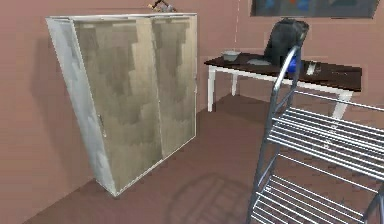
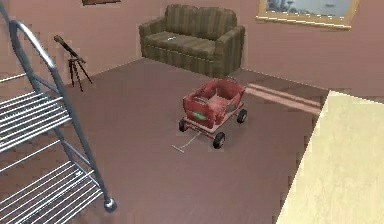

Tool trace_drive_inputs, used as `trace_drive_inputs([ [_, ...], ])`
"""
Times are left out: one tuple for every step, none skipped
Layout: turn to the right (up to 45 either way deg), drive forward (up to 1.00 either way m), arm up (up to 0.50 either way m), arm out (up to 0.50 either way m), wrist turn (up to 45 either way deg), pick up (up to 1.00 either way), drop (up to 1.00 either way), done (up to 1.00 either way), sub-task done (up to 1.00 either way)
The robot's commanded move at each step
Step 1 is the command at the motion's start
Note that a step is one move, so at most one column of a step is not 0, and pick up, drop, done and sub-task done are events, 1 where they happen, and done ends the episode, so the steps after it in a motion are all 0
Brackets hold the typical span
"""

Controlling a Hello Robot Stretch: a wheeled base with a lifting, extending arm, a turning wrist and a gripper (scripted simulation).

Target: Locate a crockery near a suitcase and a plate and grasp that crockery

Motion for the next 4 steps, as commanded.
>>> trace_drive_inputs([
  [0.0, 0.85, 0.00, 0.00, 0.0, 0.00, 0.00, 0.00, 0.00],
  [21.0, 0.00, 0.00, 0.00, 0.0, 0.00, 0.00, 0.00, 0.00],
  [0.0, 1.00, 0.00, 0.00, 0.0, 0.00, 0.00, 0.00, 0.00],
  [6.0, 0.00, 0.00, 0.00, 0.0, 0.00, 0.00, 0.00, 0.00],
])
